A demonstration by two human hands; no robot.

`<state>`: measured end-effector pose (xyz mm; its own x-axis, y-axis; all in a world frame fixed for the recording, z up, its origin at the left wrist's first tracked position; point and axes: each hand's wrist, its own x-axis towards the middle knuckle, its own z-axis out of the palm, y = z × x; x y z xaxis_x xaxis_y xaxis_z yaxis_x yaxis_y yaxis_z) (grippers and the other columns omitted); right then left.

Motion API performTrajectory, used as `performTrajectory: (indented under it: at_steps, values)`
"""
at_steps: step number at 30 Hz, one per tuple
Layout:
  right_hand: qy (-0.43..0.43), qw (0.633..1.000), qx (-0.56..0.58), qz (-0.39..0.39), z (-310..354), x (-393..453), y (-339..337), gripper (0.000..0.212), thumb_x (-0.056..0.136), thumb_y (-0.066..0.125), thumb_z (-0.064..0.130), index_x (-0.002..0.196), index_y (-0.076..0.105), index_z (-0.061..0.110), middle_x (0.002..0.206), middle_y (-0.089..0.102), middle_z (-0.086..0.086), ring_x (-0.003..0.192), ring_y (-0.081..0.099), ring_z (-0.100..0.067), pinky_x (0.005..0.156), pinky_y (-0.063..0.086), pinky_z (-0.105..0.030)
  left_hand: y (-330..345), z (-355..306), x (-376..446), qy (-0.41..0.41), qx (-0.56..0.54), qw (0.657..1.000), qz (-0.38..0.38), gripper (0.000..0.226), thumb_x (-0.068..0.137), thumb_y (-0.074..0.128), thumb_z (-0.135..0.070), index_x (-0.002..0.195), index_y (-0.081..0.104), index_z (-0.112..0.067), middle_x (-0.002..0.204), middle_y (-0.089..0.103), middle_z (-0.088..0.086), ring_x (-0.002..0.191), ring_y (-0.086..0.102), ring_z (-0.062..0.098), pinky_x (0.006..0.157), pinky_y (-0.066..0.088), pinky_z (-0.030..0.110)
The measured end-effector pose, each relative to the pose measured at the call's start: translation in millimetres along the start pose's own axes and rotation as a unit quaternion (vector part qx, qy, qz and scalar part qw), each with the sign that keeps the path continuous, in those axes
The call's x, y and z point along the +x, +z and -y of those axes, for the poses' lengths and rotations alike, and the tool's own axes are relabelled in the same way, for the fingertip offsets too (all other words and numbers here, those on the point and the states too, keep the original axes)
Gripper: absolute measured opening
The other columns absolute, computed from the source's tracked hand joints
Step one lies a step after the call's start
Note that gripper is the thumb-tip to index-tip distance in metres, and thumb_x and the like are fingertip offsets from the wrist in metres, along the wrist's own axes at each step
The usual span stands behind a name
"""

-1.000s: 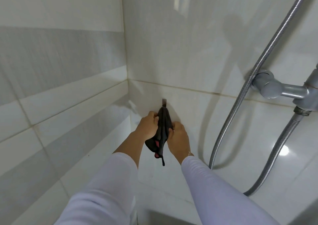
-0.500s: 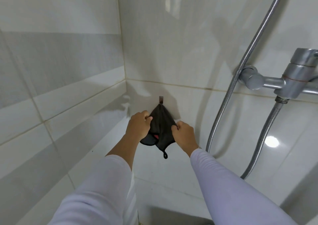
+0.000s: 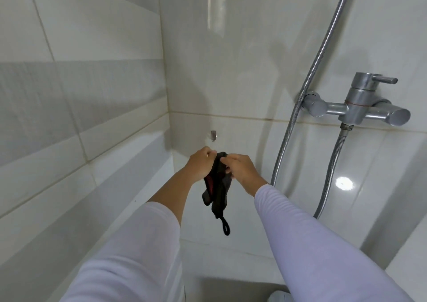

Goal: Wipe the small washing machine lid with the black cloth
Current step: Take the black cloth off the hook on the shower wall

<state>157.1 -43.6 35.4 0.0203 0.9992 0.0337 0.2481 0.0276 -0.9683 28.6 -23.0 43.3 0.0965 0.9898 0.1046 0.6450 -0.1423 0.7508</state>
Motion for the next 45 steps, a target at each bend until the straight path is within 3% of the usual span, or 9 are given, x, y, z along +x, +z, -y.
performTrajectory:
  at_steps: [4,8,11,17,22,31,35,40,45]
  values:
    - [0.059,0.997,0.003,-0.04,8,-14,-6,0.019,0.081,0.056,0.019,0.064,0.057,0.011,0.064,0.05,-0.001,0.061,0.046,-0.015,0.068,0.039,-0.028,1,-7,-17,-0.023,-0.146,0.984,0.097,0.052,0.081,0.049,-0.067,0.104,0.052,-0.02,0.11,0.062,0.004,0.105,0.06,0.022,0.095,0.051,0.043]
    - [0.053,0.998,0.011,-0.041,7,-42,-22,0.024,0.081,0.046,0.014,0.065,0.064,0.016,0.071,0.049,-0.001,0.069,0.045,-0.016,0.069,0.039,-0.026,8,-6,-29,-0.004,-0.181,0.965,0.189,0.056,0.073,0.08,-0.029,0.118,0.047,-0.022,0.118,0.061,0.005,0.109,0.062,0.024,0.095,0.053,0.043]
    - [0.054,0.996,0.05,-0.053,0,-68,-41,0.027,0.083,0.045,0.015,0.077,0.071,0.015,0.083,0.052,-0.003,0.078,0.047,-0.017,0.074,0.041,-0.027,20,-15,-38,0.007,-0.178,0.958,0.223,0.05,0.079,0.066,0.003,0.119,0.046,-0.02,0.121,0.059,0.01,0.109,0.061,0.027,0.094,0.054,0.04]
    - [0.14,0.984,0.048,-0.102,-46,-103,-96,0.037,0.076,0.053,0.013,0.112,0.055,0.019,0.103,0.061,-0.002,0.097,0.057,-0.015,0.078,0.046,-0.033,59,-44,-54,0.028,-0.209,0.933,0.292,0.045,0.084,0.05,0.012,0.117,0.053,-0.018,0.1,0.058,0.007,0.09,0.058,0.02,0.086,0.055,0.032]
    - [0.201,0.976,0.065,-0.041,-83,-133,-142,0.018,0.082,0.055,0.017,0.097,0.063,0.014,0.101,0.064,-0.001,0.103,0.057,-0.016,0.09,0.045,-0.035,99,-69,-58,0.009,-0.22,0.912,0.346,0.043,0.086,0.045,0.012,0.111,0.058,-0.02,0.106,0.058,0.01,0.095,0.058,0.022,0.086,0.054,0.032]
    - [0.239,0.963,0.104,-0.067,-158,-146,-222,0.009,0.084,0.055,0.013,0.089,0.062,0.013,0.093,0.064,-0.006,0.086,0.06,-0.02,0.076,0.051,-0.031,208,-90,-70,-0.138,-0.135,0.897,0.397,0.054,0.092,0.041,0.008,0.135,0.042,-0.025,0.1,0.058,0.01,0.079,0.062,0.024,0.087,0.055,0.041]
    - [0.255,0.96,0.072,-0.09,-211,-147,-244,0.018,0.086,0.058,0.016,0.104,0.055,0.013,0.111,0.062,-0.011,0.1,0.06,-0.026,0.087,0.052,-0.038,267,-72,-74,-0.177,-0.167,0.9,0.361,0.069,0.092,0.057,-0.011,0.148,0.019,-0.025,0.104,0.059,0.005,0.096,0.062,0.026,0.084,0.053,0.038]
    - [0.255,0.962,0.071,-0.067,-282,-147,-258,0.045,0.083,0.066,0.022,0.119,0.042,0.035,0.114,0.06,-0.005,0.106,0.06,-0.026,0.089,0.052,-0.039,325,-38,-70,-0.156,-0.129,0.892,0.404,0.073,0.074,0.079,-0.007,0.135,0.043,-0.022,0.123,0.057,0.009,0.116,0.055,0.024,0.099,0.048,0.035]
    - [0.26,0.965,0.03,0.015,-359,-143,-258,0.045,0.076,0.072,0.014,0.117,0.056,0.022,0.126,0.057,-0.008,0.113,0.055,-0.026,0.098,0.049,-0.039,388,3,-67,-0.035,0.075,0.91,0.406,0.061,0.067,0.083,-0.012,0.123,0.06,-0.017,0.123,0.059,0.004,0.116,0.055,0.023,0.1,0.049,0.033]
